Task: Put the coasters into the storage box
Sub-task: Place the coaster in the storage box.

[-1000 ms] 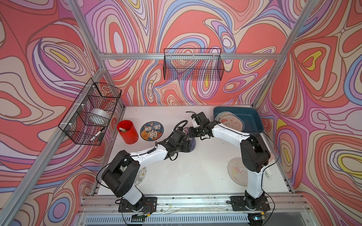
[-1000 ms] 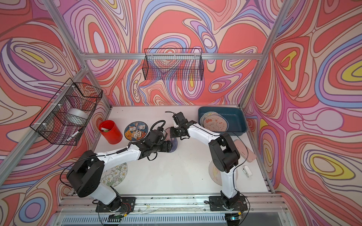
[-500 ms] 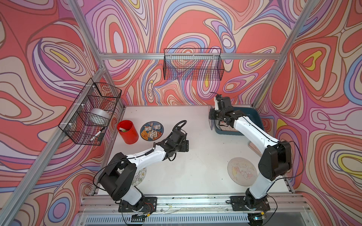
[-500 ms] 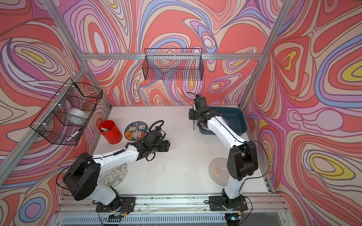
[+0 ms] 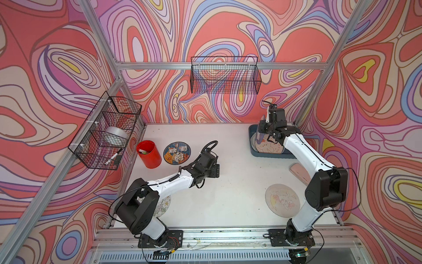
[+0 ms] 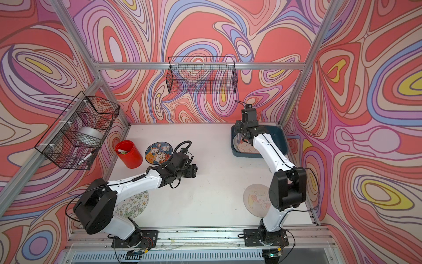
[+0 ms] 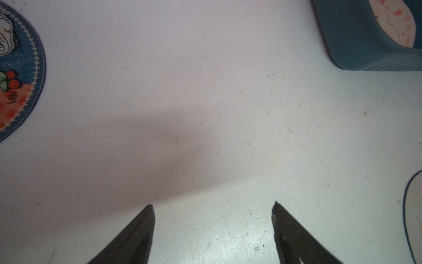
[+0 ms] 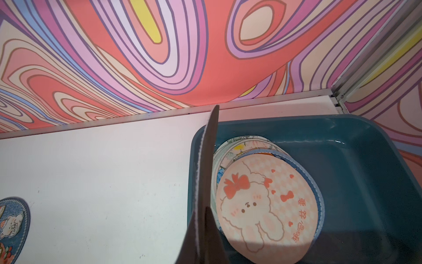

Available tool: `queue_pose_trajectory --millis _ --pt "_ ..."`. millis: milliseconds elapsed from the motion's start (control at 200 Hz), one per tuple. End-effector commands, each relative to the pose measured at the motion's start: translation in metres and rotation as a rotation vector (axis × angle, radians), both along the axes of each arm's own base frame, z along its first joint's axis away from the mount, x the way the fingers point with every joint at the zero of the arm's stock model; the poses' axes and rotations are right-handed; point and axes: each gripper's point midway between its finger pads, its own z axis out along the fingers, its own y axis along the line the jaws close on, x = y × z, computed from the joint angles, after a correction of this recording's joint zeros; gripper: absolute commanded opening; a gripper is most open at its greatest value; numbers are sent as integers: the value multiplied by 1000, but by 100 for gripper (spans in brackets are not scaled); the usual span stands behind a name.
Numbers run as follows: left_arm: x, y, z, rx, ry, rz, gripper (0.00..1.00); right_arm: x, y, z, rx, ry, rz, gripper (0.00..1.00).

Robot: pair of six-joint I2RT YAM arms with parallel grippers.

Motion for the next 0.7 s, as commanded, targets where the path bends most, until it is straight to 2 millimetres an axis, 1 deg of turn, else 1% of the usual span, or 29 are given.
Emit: queue_pose_trajectory --millis 0,85,205,270,351,456,556,696 --pt "-2 8 6 25 -10 11 82 20 3 -12 24 -18 29 0" --pt "-2 9 6 30 -10 12 82 29 -8 -35 34 23 0 0" --pt "-2 10 6 40 -11 15 82 34 -32 -67 34 78 -73 0" --pt "-2 11 6 45 -11 17 82 33 -48 -84 25 104 -123 0" --pt "-1 12 5 51 -10 20 82 29 -70 -101 4 133 -197 0" --pt "1 11 5 53 -8 20 82 22 -94 -121 -32 177 -278 0" --pt "2 9 4 54 -6 19 82 20 -101 -141 -47 226 -292 0" --pt "5 5 3 47 1 17 82 18 -98 -161 -47 277 -273 0"
